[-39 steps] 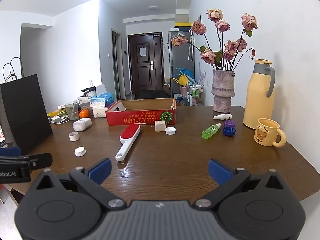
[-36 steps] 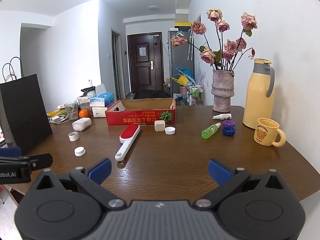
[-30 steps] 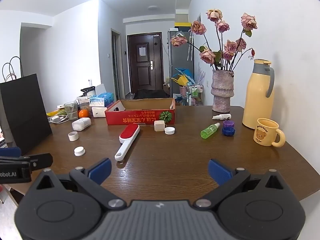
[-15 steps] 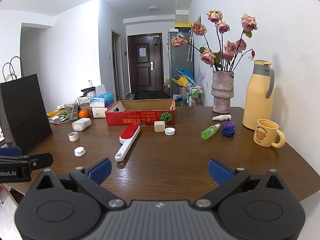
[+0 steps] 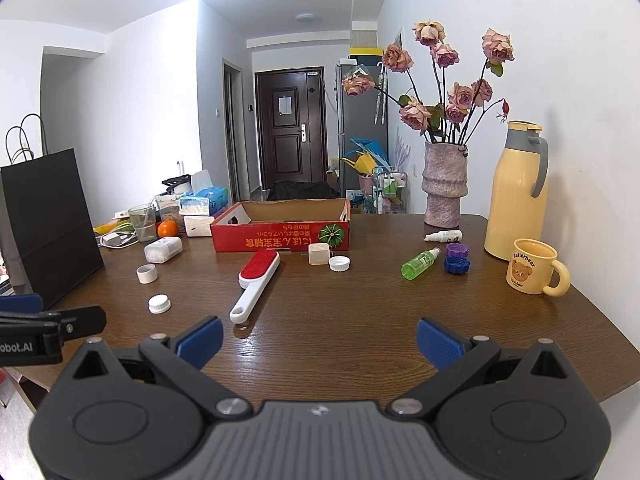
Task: Organize rigid objects
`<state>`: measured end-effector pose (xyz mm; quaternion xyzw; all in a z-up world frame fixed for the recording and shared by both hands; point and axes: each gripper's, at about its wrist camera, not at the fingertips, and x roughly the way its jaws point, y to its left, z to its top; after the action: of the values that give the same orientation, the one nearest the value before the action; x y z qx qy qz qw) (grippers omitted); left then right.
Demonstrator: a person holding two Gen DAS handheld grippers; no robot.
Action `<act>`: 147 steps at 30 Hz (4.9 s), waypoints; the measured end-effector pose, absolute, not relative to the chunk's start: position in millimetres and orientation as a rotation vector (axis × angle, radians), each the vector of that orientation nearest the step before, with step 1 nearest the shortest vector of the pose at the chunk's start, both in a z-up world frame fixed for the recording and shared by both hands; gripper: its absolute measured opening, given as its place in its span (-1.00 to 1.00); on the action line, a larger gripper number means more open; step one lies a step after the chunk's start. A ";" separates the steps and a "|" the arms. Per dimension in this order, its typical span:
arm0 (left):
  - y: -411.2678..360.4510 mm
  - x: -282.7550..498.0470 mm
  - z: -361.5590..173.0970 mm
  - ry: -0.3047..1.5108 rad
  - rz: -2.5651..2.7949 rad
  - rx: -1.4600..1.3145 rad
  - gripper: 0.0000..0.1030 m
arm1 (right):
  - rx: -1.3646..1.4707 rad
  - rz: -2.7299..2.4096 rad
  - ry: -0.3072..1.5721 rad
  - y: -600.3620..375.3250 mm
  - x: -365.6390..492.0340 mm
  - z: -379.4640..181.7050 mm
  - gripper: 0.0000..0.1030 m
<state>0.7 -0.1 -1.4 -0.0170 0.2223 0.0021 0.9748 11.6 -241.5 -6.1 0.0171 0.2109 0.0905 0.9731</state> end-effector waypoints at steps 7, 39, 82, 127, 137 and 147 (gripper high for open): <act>-1.0 -0.2 -0.5 0.449 0.006 -0.035 1.00 | 0.032 0.184 0.426 -242.1 13.0 -6.3 1.00; -0.7 -0.2 0.5 0.448 0.005 -0.035 1.00 | 0.032 0.184 0.422 -242.0 13.1 -5.0 1.00; 33.8 91.9 -16.9 0.534 0.086 -0.085 1.00 | 0.032 0.170 0.481 -242.6 106.2 -26.1 1.00; 116.5 237.1 -72.1 0.716 0.189 -0.091 1.00 | -0.081 0.295 0.644 -109.9 291.9 -74.2 1.00; 117.9 264.1 -94.8 0.780 0.174 -0.081 0.88 | -0.101 0.292 0.698 -93.2 327.1 -94.6 1.00; 121.2 280.8 -109.9 0.821 0.164 -0.097 0.48 | -0.103 0.294 0.721 -87.9 345.1 -105.2 1.00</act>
<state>280.8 121.2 -109.9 -0.0472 0.3983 0.0795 0.9126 345.1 -87.9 -105.2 -0.0502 0.3515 0.1431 0.9238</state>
